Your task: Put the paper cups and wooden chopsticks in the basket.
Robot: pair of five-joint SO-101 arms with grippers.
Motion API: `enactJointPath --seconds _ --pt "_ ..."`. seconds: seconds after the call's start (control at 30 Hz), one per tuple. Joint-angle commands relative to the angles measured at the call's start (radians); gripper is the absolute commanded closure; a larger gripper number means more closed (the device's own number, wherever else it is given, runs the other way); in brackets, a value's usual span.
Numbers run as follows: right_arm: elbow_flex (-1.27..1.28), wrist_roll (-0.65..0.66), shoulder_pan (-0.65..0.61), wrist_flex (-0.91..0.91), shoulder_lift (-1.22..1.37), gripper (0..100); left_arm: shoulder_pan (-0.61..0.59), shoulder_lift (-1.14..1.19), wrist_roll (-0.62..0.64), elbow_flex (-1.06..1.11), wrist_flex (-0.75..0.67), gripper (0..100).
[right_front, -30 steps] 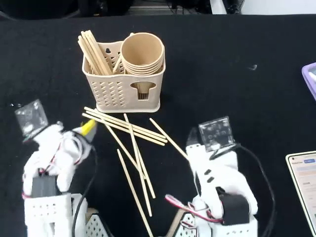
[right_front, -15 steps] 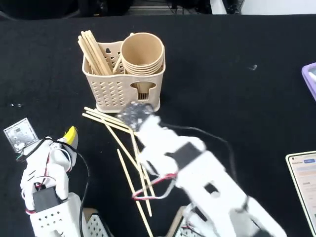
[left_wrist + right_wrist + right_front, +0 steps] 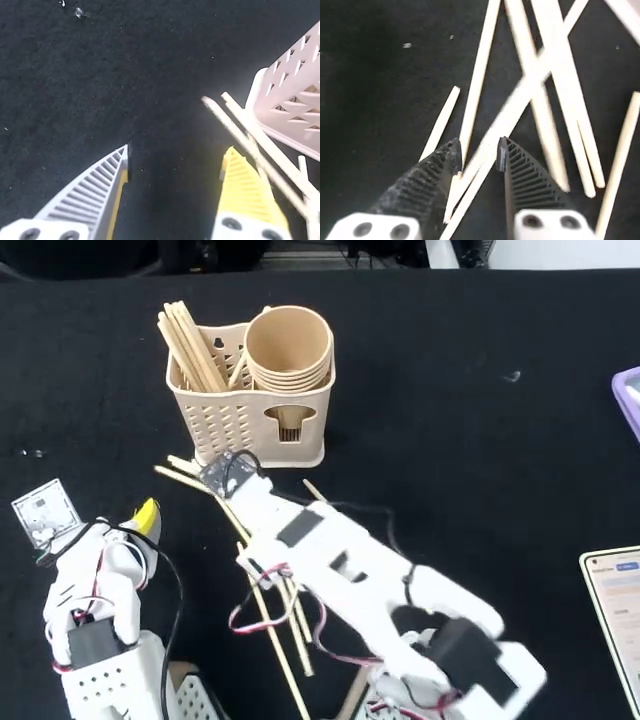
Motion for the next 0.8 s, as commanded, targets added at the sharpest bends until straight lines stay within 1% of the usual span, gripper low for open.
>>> enactJointPath --seconds 0.0,0.2,0.33,0.37,0.47,0.63,0.77 --pt "-0.09 -0.002 0.052 -0.015 0.07 87.0 0.008 0.003 0.005 -0.01 -0.014 70" --pt "-0.102 0.009 0.097 -0.014 0.127 87.2 0.005 0.003 0.005 -0.01 -0.014 70" --pt "-0.096 0.112 0.098 0.032 0.125 87.7 0.004 0.003 0.008 -0.01 -0.014 70" --pt "-0.096 0.129 0.097 0.049 0.124 89.1 0.004 0.003 0.011 -0.01 -0.014 70" --pt "-0.102 0.172 0.103 0.087 0.122 99.0 0.004 0.003 0.012 -0.01 -0.014 71" --pt "-0.105 0.212 0.103 0.137 0.108 98.8 0.004 0.003 0.006 -0.01 -0.018 77" --pt "-0.105 0.264 0.103 0.198 0.012 98.8 0.004 0.003 0.005 -0.008 -0.02 78"
